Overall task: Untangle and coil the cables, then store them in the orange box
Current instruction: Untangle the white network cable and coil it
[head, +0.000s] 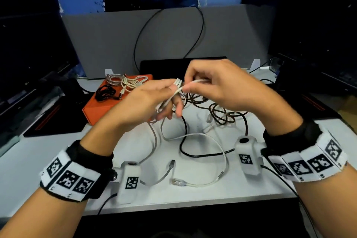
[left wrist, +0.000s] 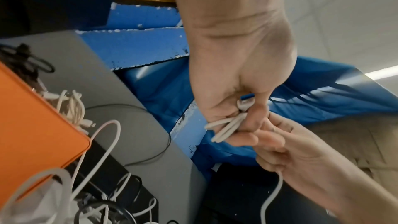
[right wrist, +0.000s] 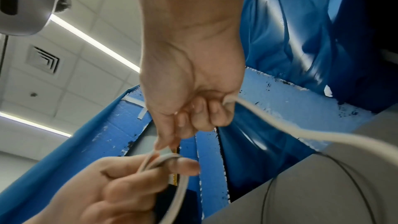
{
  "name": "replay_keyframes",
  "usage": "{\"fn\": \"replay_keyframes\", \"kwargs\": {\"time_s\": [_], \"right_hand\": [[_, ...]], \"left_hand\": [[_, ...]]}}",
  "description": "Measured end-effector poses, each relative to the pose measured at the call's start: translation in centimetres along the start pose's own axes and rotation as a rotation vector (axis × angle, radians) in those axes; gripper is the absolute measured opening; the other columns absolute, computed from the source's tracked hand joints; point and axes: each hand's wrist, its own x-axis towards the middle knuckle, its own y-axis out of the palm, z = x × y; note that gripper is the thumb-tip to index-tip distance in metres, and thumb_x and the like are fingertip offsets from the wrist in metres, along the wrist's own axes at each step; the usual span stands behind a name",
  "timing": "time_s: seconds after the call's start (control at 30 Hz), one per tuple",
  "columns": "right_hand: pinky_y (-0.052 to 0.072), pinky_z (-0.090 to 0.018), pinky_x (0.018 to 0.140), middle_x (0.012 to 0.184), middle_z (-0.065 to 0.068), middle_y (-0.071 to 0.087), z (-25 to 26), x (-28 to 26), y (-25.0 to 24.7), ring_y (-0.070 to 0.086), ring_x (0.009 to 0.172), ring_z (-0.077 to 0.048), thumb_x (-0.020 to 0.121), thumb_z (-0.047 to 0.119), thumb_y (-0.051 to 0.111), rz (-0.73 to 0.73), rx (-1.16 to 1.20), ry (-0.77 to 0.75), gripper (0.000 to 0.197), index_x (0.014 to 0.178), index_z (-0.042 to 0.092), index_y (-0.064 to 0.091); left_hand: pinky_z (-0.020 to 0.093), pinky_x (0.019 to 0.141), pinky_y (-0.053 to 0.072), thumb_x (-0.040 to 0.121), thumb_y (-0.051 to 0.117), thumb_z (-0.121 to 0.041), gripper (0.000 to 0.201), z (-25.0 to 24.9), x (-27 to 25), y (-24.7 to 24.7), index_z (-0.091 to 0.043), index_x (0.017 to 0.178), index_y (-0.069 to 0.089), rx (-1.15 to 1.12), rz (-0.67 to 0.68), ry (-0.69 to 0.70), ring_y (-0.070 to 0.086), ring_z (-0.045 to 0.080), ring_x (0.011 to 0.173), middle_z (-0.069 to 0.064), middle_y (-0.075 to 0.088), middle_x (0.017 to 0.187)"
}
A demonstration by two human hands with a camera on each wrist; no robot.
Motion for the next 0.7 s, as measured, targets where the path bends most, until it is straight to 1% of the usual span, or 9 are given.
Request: {"fn": "replay_keyframes", "kwargs": {"time_s": [0.1, 0.13, 0.2, 0.27, 0.37, 0.47, 0.57, 0.63, 0.7], "right_hand": [[0.04, -0.028, 0.056, 0.063, 0.011, 0.063, -0.5, 0.1, 0.2, 0.049, 0.056, -0.01, 0.097, 0.037, 0.07, -0.075, 0.107, -0.036, 0.012, 0.093, 0.026, 0.066], [0.041, -0.032, 0.056, 0.063, 0.007, 0.063, -0.5, 0.1, 0.5, 0.048, 0.055, -0.011, 0.098, 0.037, 0.068, -0.082, 0.114, -0.051, 0.011, 0.096, 0.026, 0.068], [0.047, -0.04, 0.06, 0.07, 0.001, 0.066, -0.5, 0.3, 1.1, 0.054, 0.059, -0.013, 0.101, 0.037, 0.063, -0.089, 0.131, -0.071, 0.014, 0.1, 0.026, 0.071], [0.05, -0.042, 0.07, 0.081, 0.0, 0.07, -0.5, 0.6, 1.6, 0.063, 0.072, -0.019, 0.105, 0.036, 0.057, -0.099, 0.141, -0.087, 0.019, 0.1, 0.026, 0.072], [0.05, -0.046, 0.071, 0.08, -0.005, 0.069, -0.6, 0.7, 1.7, 0.064, 0.075, -0.028, 0.106, 0.038, 0.052, -0.135, 0.18, -0.087, 0.025, 0.091, 0.028, 0.07], [0.051, -0.046, 0.07, 0.078, -0.007, 0.067, -0.6, 0.6, 1.3, 0.063, 0.073, -0.025, 0.106, 0.039, 0.05, -0.13, 0.187, -0.087, 0.026, 0.085, 0.034, 0.064], [0.05, -0.045, 0.071, 0.081, -0.009, 0.066, -0.4, 0.5, 1.0, 0.061, 0.074, -0.025, 0.108, 0.037, 0.049, -0.108, 0.211, -0.11, 0.03, 0.092, 0.02, 0.067], [0.048, -0.04, 0.066, 0.078, -0.008, 0.062, -0.4, 0.7, 1.1, 0.056, 0.069, -0.022, 0.109, 0.035, 0.048, -0.112, 0.241, -0.112, 0.033, 0.092, 0.013, 0.065], [0.045, -0.038, 0.064, 0.075, -0.007, 0.056, -0.6, 0.9, 1.1, 0.051, 0.067, -0.019, 0.11, 0.033, 0.047, -0.111, 0.267, -0.109, 0.032, 0.093, 0.011, 0.064]], "left_hand": [[0.054, 0.056, 0.034, 0.111, 0.035, -0.029, 0.054, 0.2, -0.1, 0.1, 0.009, 0.078, 0.054, -0.122, 0.045, 0.054, 0.031, 0.023, 0.045, -0.004, 0.05, 0.051], [0.057, 0.056, 0.036, 0.111, 0.036, -0.03, 0.054, 0.3, 0.0, 0.0, 0.01, 0.081, 0.057, -0.164, 0.056, 0.069, 0.032, 0.021, 0.044, -0.005, 0.045, 0.05], [0.048, 0.055, 0.045, 0.109, 0.037, -0.026, 0.046, 0.5, 0.1, 0.0, 0.01, 0.095, 0.062, -0.296, 0.05, 0.081, 0.031, 0.015, 0.041, -0.006, 0.037, 0.049], [0.037, 0.067, 0.054, 0.109, 0.035, -0.023, 0.038, 0.3, 0.1, 0.3, -0.003, 0.094, 0.063, -0.449, 0.048, 0.084, 0.036, 0.013, 0.039, -0.004, 0.032, 0.048], [0.041, 0.092, 0.055, 0.105, 0.037, -0.029, 0.036, 0.0, 0.1, 1.5, -0.01, 0.088, 0.063, -0.697, 0.075, 0.059, 0.062, 0.023, 0.053, -0.002, 0.038, 0.046], [0.041, 0.099, 0.052, 0.103, 0.038, -0.033, 0.036, -0.2, 0.0, 2.0, -0.009, 0.093, 0.063, -0.795, 0.122, 0.065, 0.065, 0.022, 0.056, -0.005, 0.041, 0.047], [0.04, 0.093, 0.057, 0.104, 0.039, -0.026, 0.028, -0.4, -0.1, 1.7, -0.011, 0.092, 0.059, -0.846, 0.161, 0.104, 0.049, 0.011, 0.041, -0.007, 0.031, 0.047], [0.033, 0.081, 0.06, 0.106, 0.036, -0.025, 0.028, -0.5, -0.1, 1.5, -0.011, 0.091, 0.056, -0.965, 0.19, 0.12, 0.033, 0.009, 0.034, -0.007, 0.027, 0.048], [0.026, 0.067, 0.056, 0.108, 0.033, -0.025, 0.033, -0.5, 0.1, 1.6, -0.008, 0.095, 0.058, -1.08, 0.204, 0.125, 0.025, 0.01, 0.034, -0.008, 0.028, 0.048]]}}
